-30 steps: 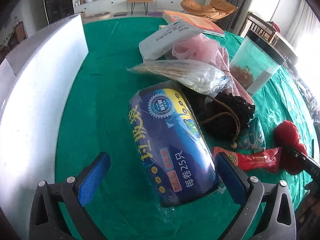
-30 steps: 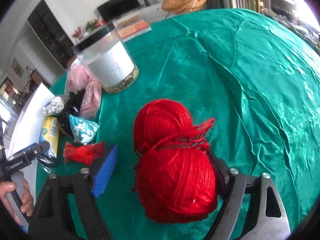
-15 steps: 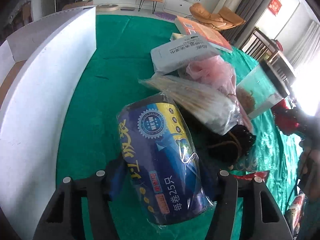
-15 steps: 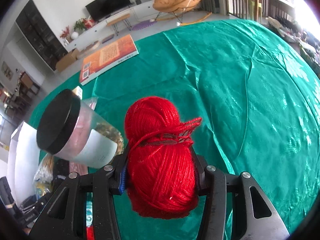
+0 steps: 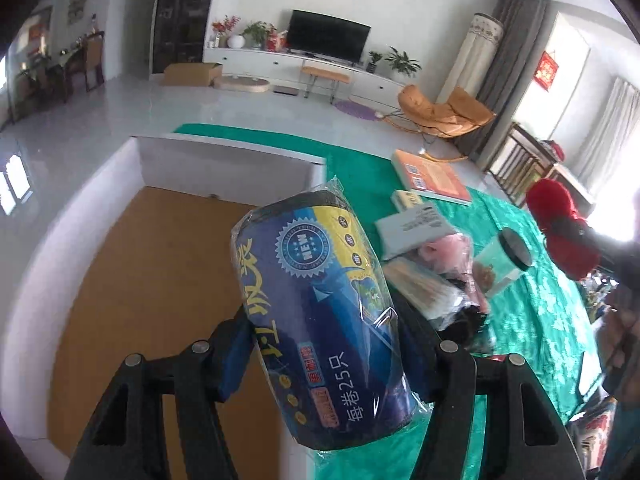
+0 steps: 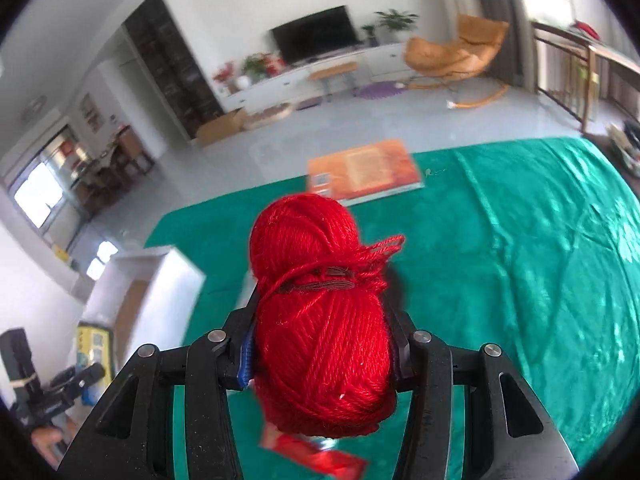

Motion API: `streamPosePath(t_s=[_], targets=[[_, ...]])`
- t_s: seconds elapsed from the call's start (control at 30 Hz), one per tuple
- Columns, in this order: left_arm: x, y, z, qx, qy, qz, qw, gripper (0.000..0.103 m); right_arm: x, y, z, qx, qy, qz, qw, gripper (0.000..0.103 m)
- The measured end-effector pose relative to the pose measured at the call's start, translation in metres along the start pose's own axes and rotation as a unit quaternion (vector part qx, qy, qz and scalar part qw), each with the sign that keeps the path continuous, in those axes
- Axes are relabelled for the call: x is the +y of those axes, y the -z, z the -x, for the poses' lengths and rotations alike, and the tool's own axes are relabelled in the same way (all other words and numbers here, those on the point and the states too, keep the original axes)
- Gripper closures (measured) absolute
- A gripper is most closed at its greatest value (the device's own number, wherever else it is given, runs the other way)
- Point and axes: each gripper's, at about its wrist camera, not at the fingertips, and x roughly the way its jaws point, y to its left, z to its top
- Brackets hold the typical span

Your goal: Organize soft objects

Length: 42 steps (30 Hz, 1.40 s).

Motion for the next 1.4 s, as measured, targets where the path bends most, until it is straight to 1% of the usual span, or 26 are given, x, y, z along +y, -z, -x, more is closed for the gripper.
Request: streamPosePath(t_s=[0.07,0.13,0.17,0.2,0.23,0.27,0.3,0.37,0.43,0.5,0.57,0.67,0.73,0.77,0.83,0.87,0.9,0.97,1.03,1.1,1.17,1.2,1.23,1.27,1.33,1.4], targets=[[0.030,0.006,0.016,-0.004,-0.048,0.007,0.9988,0.038,0.061,0.016,-0.011,0.020,-0.067,0.032,0.997,0.052],[0.057,0.014,0.029,-0.010,-0.093,0.019,0.9954,0.033,0.115,0.034,-0.025,0.042,-0.131,0.048,0.989,0.052],[0.067,0.017,0.035,-0.016,-0.111,0.023,0.9934,0.021,0.138,0.041,-0.032,0.056,-0.164,0.049,0.984,0.051],[0.076,0.021,0.041,-0.024,-0.128,0.027,0.9912,0.007,0.157,0.048,-0.040,0.070,-0.194,0.050,0.977,0.044],[0.083,0.023,0.047,-0.035,-0.143,0.031,0.9886,0.003,0.172,0.052,-0.048,0.081,-0.220,0.048,0.971,0.039],[0.088,0.026,0.052,-0.047,-0.152,0.036,0.9866,0.002,0.180,0.055,-0.054,0.093,-0.241,0.047,0.965,0.024],[0.089,0.028,0.055,-0.056,-0.153,0.040,0.9858,0.002,0.184,0.058,-0.057,0.099,-0.246,0.047,0.963,0.023],[0.087,0.031,0.057,-0.069,-0.134,0.046,0.9875,0.002,0.175,0.060,-0.052,0.086,-0.240,0.055,0.965,0.023],[0.083,0.034,0.060,-0.080,-0.098,0.050,0.9907,0.002,0.149,0.064,-0.040,0.054,-0.206,0.059,0.975,0.023],[0.066,0.039,0.059,-0.085,-0.047,0.043,0.9944,0.002,0.113,0.078,-0.030,0.021,-0.145,0.058,0.988,0.023],[0.040,0.042,0.057,-0.082,0.004,0.023,0.9964,0.002,0.071,0.105,-0.023,0.001,-0.085,0.045,0.995,0.023],[-0.012,0.054,0.044,-0.059,0.075,-0.026,0.9951,0.001,-0.013,0.144,-0.016,-0.012,-0.008,-0.003,1.000,0.023],[-0.052,0.067,0.025,-0.029,0.111,-0.069,0.9910,0.001,-0.062,0.170,-0.012,0.003,0.041,-0.038,0.998,0.023],[-0.070,0.076,0.014,-0.012,0.119,-0.090,0.9887,0.001,-0.079,0.183,-0.006,0.008,0.061,-0.053,0.997,0.023],[-0.102,0.096,-0.015,0.017,0.118,-0.140,0.9829,0.001,-0.112,0.201,0.005,0.006,0.092,-0.078,0.993,0.023],[-0.120,0.105,-0.031,0.030,0.107,-0.160,0.9809,0.001,-0.126,0.208,0.009,0.003,0.106,-0.090,0.990,0.023],[-0.128,0.114,-0.049,0.044,0.091,-0.174,0.9796,0.001,-0.135,0.211,0.010,0.000,0.121,-0.101,0.988,0.023],[-0.142,0.127,-0.082,0.066,0.067,-0.188,0.9777,0.002,-0.141,0.214,0.008,-0.002,0.151,-0.126,0.980,0.023],[-0.142,0.129,-0.110,0.083,0.042,-0.182,0.9789,0.002,-0.139,0.208,0.003,-0.003,0.190,-0.113,0.975,0.023],[-0.139,0.128,-0.127,0.081,0.025,-0.169,0.9820,0.001,-0.131,0.207,-0.003,-0.001,0.234,-0.089,0.968,0.023],[-0.137,0.124,-0.145,0.083,0.013,-0.157,0.9840,0.001,-0.116,0.208,-0.008,0.012,0.262,-0.076,0.962,0.023],[-0.137,0.121,-0.154,0.089,0.008,-0.152,0.9844,0.001,-0.117,0.210,-0.013,0.019,0.272,-0.074,0.959,0.023],[-0.139,0.119,-0.162,0.092,0.005,-0.147,0.9848,0.002,-0.121,0.214,-0.017,0.025,0.275,-0.075,0.958,0.023],[-0.139,0.116,-0.166,0.083,-0.003,-0.148,0.9854,0.001,-0.126,0.214,-0.019,0.030,0.274,-0.078,0.958,0.022],[-0.139,0.111,-0.172,0.074,-0.018,-0.149,0.9859,0.000,-0.133,0.212,-0.022,0.025,0.277,-0.078,0.957,0.022],[-0.138,0.106,-0.178,0.066,-0.021,-0.141,0.9877,0.000,-0.138,0.209,-0.025,0.026,0.279,-0.076,0.957,0.021]])
